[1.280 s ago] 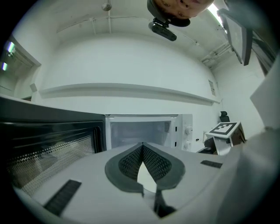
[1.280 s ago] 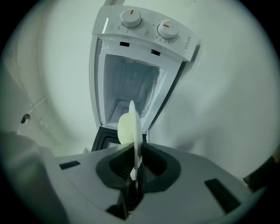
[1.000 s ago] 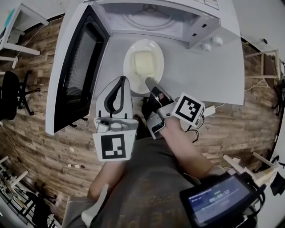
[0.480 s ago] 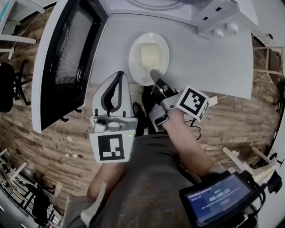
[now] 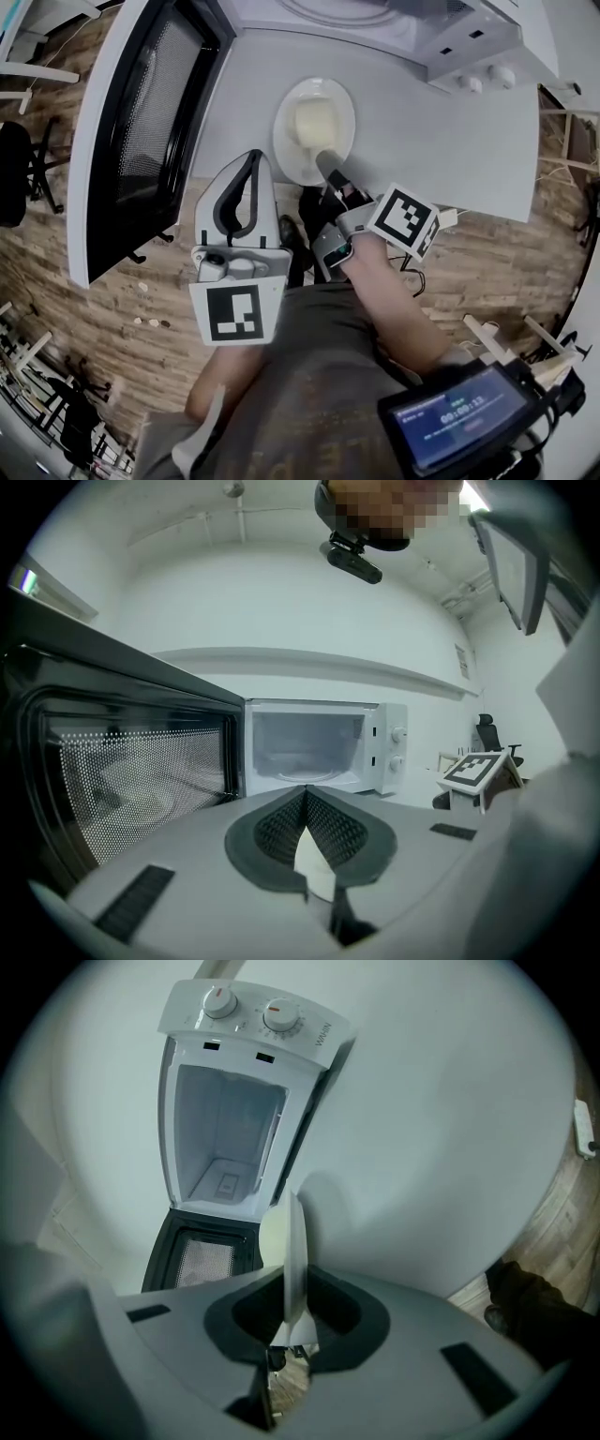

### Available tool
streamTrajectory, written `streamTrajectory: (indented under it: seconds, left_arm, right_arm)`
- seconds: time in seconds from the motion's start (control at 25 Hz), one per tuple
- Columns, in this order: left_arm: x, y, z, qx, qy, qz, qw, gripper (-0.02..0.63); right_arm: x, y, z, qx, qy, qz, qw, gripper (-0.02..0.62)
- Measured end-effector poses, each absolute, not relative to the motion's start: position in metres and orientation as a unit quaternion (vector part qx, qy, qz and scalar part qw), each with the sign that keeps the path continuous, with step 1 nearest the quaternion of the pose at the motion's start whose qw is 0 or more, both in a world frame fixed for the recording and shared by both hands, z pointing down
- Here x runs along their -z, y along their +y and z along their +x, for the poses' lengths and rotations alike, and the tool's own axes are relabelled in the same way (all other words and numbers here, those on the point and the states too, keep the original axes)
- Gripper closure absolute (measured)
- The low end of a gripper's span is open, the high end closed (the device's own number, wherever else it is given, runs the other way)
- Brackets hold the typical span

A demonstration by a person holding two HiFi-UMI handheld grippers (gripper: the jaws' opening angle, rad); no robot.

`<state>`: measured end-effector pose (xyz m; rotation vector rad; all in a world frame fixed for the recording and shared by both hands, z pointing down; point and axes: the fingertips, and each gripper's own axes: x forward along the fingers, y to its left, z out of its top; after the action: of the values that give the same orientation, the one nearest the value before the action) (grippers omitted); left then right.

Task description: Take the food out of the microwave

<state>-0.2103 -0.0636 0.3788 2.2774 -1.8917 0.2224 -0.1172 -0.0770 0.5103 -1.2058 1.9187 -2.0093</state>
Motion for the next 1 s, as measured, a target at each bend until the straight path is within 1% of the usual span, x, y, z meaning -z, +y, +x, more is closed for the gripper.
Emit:
streamTrajectory:
  seconds: [0.12, 0.16, 0.28, 0.36, 0.44, 0.56, 0.6, 0.8, 1.0]
  left_arm:
    - [-0.379, -0.06, -0.209, -0.077, -0.632, 0.766, 0.088, 0.6]
    - [-0.379, -0.059, -0.209, -0.078, -0.632, 0.766, 0.089, 0.6]
    - [-0.378, -0.058, -0.211, -0.077, -0.632, 0.766, 0.089, 0.6]
    - [-0.378, -0.059, -0.211, -0.077, -0.631, 0.767, 0.087, 0.6]
    - [-0.378, -0.061, -0.211, -0.077, -0.629, 0.769, 0.088, 0.6]
    - [-0.379, -0.063, -0.21, -0.075, -0.627, 0.771, 0.089, 0.6]
    - [-0.379, -0.064, -0.209, -0.075, -0.626, 0.771, 0.089, 0.6]
    - [-0.377, -0.064, -0.207, -0.072, -0.623, 0.774, 0.088, 0.6]
    - [-0.374, -0.064, -0.208, -0.07, -0.622, 0.775, 0.086, 0.6]
  right_arm:
    - [-0.505, -0.076, -0.116, 0.651, 0.644, -0.398, 0.052, 0.537]
    - [-0.502, -0.075, -0.117, 0.648, 0.648, -0.397, 0.051, 0.521]
    - [-0.498, -0.076, -0.122, 0.645, 0.656, -0.388, 0.058, 0.46]
    - [-0.5, -0.078, -0.121, 0.637, 0.665, -0.387, 0.046, 0.42]
    - [-0.498, -0.079, -0.123, 0.628, 0.679, -0.379, 0.036, 0.394]
    - [-0.494, -0.077, -0.13, 0.61, 0.706, -0.36, 0.012, 0.319]
    - [-0.493, -0.077, -0.131, 0.603, 0.714, -0.356, 0.003, 0.307]
    - [-0.491, -0.07, -0.134, 0.561, 0.754, -0.34, -0.044, 0.285]
    - [-0.489, -0.063, -0.136, 0.497, 0.798, -0.323, -0.113, 0.264]
